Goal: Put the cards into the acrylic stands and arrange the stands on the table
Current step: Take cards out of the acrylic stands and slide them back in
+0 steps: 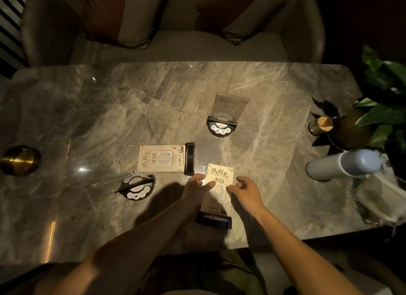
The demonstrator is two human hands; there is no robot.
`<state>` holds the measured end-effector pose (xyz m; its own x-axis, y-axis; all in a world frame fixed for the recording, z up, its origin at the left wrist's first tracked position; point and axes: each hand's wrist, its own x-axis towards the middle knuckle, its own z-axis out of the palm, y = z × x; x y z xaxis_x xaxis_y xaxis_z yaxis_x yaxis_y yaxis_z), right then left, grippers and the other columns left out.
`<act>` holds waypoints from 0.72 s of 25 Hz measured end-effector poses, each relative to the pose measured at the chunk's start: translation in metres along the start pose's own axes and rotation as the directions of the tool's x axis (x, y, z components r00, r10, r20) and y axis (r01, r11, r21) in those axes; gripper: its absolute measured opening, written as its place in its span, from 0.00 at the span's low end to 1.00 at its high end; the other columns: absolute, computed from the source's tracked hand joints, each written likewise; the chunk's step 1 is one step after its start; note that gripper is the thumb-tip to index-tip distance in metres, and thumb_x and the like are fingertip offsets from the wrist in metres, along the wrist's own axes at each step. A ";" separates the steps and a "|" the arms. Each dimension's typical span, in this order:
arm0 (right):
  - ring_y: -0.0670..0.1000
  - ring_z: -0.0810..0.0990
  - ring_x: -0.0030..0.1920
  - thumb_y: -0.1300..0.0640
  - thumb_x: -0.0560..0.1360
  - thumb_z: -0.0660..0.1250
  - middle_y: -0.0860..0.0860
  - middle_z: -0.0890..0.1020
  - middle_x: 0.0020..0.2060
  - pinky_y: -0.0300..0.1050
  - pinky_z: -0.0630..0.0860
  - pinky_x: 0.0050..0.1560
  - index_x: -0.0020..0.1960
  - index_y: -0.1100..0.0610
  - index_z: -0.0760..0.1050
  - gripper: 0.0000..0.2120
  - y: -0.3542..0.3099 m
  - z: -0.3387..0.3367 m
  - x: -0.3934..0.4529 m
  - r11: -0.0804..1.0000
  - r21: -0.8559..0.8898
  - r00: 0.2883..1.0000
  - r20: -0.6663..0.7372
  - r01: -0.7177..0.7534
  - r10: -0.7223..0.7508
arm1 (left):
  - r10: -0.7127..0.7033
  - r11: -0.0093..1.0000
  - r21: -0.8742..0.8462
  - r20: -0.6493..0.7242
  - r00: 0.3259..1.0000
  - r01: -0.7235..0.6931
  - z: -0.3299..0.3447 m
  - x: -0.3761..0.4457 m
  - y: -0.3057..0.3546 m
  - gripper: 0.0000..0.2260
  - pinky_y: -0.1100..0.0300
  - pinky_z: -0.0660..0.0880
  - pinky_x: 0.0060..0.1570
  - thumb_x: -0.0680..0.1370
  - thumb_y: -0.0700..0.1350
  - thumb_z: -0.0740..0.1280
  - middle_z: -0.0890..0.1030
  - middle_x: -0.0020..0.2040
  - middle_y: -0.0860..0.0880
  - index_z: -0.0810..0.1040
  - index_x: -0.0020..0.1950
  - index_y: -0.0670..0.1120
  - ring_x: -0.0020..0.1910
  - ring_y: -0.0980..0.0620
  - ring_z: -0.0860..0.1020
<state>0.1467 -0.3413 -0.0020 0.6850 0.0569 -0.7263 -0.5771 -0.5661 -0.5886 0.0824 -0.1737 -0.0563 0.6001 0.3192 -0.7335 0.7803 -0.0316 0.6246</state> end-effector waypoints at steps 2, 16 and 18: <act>0.47 0.80 0.43 0.63 0.77 0.69 0.55 0.80 0.54 0.30 0.74 0.32 0.72 0.62 0.68 0.25 0.011 0.008 -0.007 0.999 0.007 0.999 -0.019 -0.042 0.042 | -0.019 0.999 0.046 0.004 1.000 0.019 0.002 0.005 -0.015 0.32 0.45 0.82 0.54 0.62 0.61 0.70 0.86 0.56 0.44 0.80 0.59 0.43 0.50 0.45 0.85; 0.53 0.84 0.39 0.68 0.77 0.65 0.54 0.85 0.40 0.42 0.81 0.33 0.48 0.64 0.78 0.03 -0.041 -0.010 -0.002 0.986 0.108 0.990 -0.078 0.126 -0.118 | 0.153 0.987 -0.049 -0.038 0.988 -0.155 -0.016 -0.018 0.042 0.04 0.48 0.83 0.43 0.75 0.40 0.73 0.84 0.46 0.40 0.80 0.48 0.42 0.46 0.41 0.84; 0.53 0.85 0.43 0.66 0.77 0.66 0.54 0.85 0.43 0.48 0.83 0.41 0.47 0.62 0.78 0.03 -0.057 -0.023 0.007 0.979 0.081 0.980 -0.093 0.185 -0.177 | 0.184 0.978 -0.086 -0.053 0.982 -0.188 -0.016 -0.017 0.065 0.04 0.44 0.84 0.46 0.75 0.39 0.74 0.84 0.44 0.39 0.81 0.47 0.42 0.47 0.39 0.85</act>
<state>0.1946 -0.3274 0.0349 0.8148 0.0795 -0.5742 -0.4744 -0.4777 -0.7394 0.1204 -0.1654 0.0009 0.7230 0.3575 -0.5912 0.6357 -0.0091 0.7719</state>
